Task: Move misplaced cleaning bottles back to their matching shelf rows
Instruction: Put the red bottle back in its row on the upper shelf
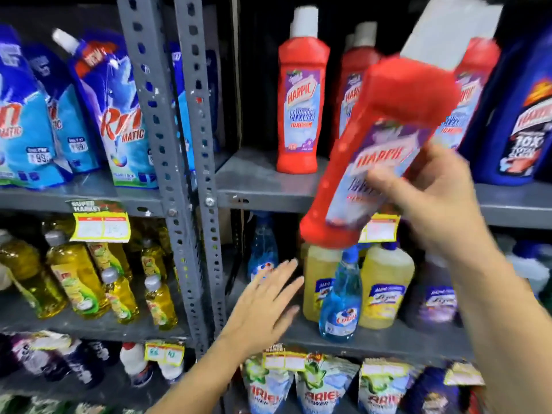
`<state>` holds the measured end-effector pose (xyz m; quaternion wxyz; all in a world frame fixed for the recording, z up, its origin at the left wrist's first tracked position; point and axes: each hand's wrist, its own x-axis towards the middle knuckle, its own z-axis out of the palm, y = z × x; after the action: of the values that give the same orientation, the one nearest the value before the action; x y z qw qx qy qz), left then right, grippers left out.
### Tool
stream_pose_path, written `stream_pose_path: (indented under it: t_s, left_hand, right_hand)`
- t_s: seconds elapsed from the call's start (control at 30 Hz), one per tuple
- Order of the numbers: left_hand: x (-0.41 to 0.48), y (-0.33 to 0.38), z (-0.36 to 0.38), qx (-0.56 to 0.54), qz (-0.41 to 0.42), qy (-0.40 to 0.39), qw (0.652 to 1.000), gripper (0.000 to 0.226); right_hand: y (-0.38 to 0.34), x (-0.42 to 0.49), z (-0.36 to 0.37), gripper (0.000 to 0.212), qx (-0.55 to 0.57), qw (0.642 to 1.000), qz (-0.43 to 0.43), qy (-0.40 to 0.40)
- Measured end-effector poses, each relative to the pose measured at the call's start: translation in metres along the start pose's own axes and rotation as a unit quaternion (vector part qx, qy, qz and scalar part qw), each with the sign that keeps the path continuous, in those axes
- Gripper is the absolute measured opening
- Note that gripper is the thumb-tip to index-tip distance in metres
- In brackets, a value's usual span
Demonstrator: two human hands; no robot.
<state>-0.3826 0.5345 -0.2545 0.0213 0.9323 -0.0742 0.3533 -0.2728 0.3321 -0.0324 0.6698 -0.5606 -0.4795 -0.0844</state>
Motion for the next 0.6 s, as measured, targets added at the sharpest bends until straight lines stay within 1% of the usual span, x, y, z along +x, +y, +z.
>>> stream_pose_path:
  t_s: [0.07, 0.13, 0.2, 0.3, 0.37, 0.5, 0.6]
  left_hand:
    - [0.043, -0.001, -0.038, 0.004, 0.022, 0.107, 0.994, 0.038]
    - [0.081, -0.006, -0.068, 0.034, 0.028, 0.163, 0.986, 0.033]
    - [0.11, -0.013, -0.083, 0.073, 0.023, 0.162, 0.984, 0.035]
    - [0.135, -0.024, -0.083, 0.101, -0.018, 0.093, 0.99, 0.045]
    - [0.14, -0.026, -0.075, 0.132, -0.036, 0.07, 0.988, 0.048]
    - [0.142, -0.028, -0.063, 0.156, -0.037, 0.128, 0.979, 0.041]
    - [0.143, -0.028, -0.061, 0.17, -0.035, 0.147, 0.974, 0.039]
  right_hand:
    - [-0.015, 0.031, -0.016, 0.034, 0.0, 0.999, -0.042, 0.009]
    - [-0.02, 0.064, -0.03, 0.035, -0.005, 0.998, -0.066, 0.015]
    - [-0.01, 0.093, -0.041, 0.039, -0.001, 0.999, -0.049, 0.015]
    - [0.011, 0.128, -0.049, 0.045, -0.028, 1.0, -0.005, 0.011]
    - [0.029, 0.141, -0.05, 0.045, -0.061, 0.998, 0.027, 0.0]
    - [0.062, 0.15, -0.049, 0.039, -0.095, 0.991, 0.089, -0.029]
    - [0.078, 0.153, -0.047, 0.042, -0.091, 0.989, 0.115, -0.009]
